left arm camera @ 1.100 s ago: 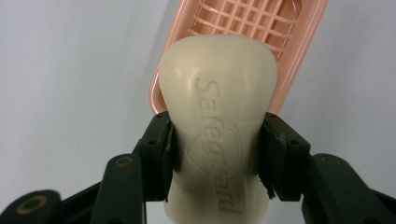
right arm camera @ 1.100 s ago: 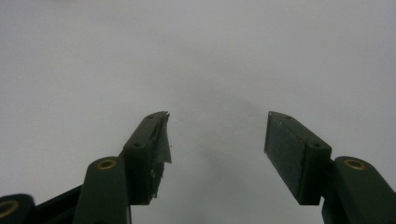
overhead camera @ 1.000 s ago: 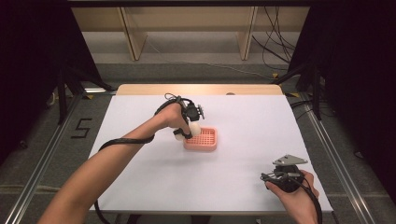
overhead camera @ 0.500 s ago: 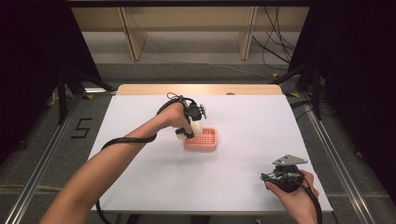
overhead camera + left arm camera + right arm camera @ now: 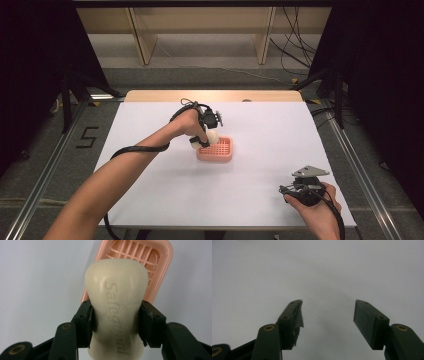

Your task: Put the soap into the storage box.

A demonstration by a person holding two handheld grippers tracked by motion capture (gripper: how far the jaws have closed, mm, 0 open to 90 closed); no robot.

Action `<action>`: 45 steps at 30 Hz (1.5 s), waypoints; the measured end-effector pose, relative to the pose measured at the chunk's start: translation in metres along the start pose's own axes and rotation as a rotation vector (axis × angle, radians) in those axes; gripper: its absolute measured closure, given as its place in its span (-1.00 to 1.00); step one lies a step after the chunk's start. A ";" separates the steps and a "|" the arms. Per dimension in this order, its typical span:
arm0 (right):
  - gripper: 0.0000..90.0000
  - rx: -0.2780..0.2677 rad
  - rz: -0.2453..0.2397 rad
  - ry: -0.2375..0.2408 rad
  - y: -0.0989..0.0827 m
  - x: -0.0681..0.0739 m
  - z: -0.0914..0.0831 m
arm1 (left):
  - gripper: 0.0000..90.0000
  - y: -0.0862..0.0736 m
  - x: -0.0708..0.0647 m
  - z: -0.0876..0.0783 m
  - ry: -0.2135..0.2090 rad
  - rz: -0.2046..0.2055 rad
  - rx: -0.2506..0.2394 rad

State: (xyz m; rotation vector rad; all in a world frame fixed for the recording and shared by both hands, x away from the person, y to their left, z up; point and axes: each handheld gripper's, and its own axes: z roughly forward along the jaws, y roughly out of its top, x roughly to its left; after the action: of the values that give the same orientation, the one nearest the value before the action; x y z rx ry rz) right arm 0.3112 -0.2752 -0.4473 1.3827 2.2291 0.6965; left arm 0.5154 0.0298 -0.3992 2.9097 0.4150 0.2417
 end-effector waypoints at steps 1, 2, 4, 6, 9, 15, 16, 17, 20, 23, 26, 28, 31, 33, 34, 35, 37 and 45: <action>-0.11 0.000 0.000 0.000 0.000 0.000 0.000 | 0.10 0.001 0.000 0.000 -0.001 0.000 0.002; -0.11 0.000 0.000 0.000 0.000 0.000 0.000 | 0.10 0.001 0.000 0.000 0.000 0.004 0.003; -0.11 0.000 0.000 0.000 0.000 0.000 0.000 | 0.10 0.003 0.000 0.000 0.001 0.005 0.000; -0.11 0.000 0.000 0.000 0.000 0.000 0.000 | 0.10 0.004 0.000 -0.001 0.000 0.007 0.000; -0.11 0.002 -0.003 0.000 0.000 0.000 0.000 | 0.10 0.005 -0.001 0.000 0.000 0.006 -0.006; -0.11 0.000 -0.003 0.000 0.000 0.000 0.000 | 0.10 0.006 0.000 0.002 0.004 0.012 -0.003; -0.11 0.001 -0.003 -0.001 0.000 0.000 0.000 | 0.10 0.006 0.000 0.003 0.004 0.013 -0.007; -0.11 0.001 -0.002 0.001 0.000 0.000 0.000 | 0.10 0.007 0.000 0.003 0.004 0.014 -0.007; -0.11 0.002 0.001 0.002 0.000 0.000 0.000 | 0.10 0.007 0.000 0.004 0.001 0.015 -0.009; -0.11 0.001 0.000 0.001 0.000 0.000 0.000 | 0.10 0.009 -0.002 0.005 0.000 0.022 -0.010; -0.11 -0.001 -0.002 0.002 0.000 0.000 0.001 | 0.10 0.010 -0.002 0.006 0.003 0.023 -0.009; -0.11 -0.001 -0.004 0.001 0.000 0.000 0.001 | 0.10 0.010 -0.003 0.007 0.005 0.030 -0.003; -0.11 0.000 -0.001 0.000 0.000 0.000 0.001 | 0.10 0.011 -0.003 0.008 0.003 0.031 -0.010; -0.11 0.006 0.005 0.004 0.000 0.000 0.000 | 0.10 0.012 -0.004 0.009 -0.001 0.021 -0.014; -0.11 0.005 0.004 0.002 0.000 0.000 0.001 | 0.10 0.012 -0.004 0.009 0.002 0.025 -0.016; -0.11 0.001 -0.002 0.002 0.000 0.000 0.001 | 0.10 0.013 -0.003 0.009 0.011 0.038 -0.011; -0.11 0.000 -0.002 0.002 0.000 0.000 0.001 | 0.10 0.013 -0.004 0.010 0.007 0.039 -0.011; -0.11 0.004 0.002 0.003 0.000 0.000 0.001 | 0.10 0.015 -0.005 0.012 0.011 0.048 -0.018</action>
State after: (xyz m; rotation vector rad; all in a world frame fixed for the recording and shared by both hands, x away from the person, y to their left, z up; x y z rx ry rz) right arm 0.3115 -0.2753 -0.4480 1.3870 2.2327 0.6950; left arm 0.5171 0.0125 -0.4084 2.9043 0.3437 0.2669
